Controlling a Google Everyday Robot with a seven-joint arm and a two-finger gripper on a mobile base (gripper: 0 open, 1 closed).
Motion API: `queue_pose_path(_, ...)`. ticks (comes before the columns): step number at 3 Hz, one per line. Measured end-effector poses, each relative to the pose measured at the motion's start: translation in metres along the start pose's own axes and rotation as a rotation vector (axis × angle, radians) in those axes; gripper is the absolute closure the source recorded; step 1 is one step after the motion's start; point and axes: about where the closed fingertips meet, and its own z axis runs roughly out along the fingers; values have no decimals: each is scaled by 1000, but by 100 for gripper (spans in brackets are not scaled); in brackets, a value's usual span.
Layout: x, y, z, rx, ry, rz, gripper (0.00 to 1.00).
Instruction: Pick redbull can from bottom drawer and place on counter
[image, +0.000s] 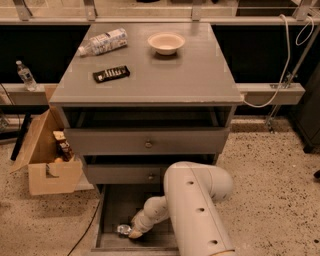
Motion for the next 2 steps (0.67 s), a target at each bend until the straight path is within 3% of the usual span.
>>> queue_pose_path(1, -6, 2, -49, 15, -97, -57, 100)
queue_pose_path(2, -39, 14, -108, 1, -235, -161, 100)
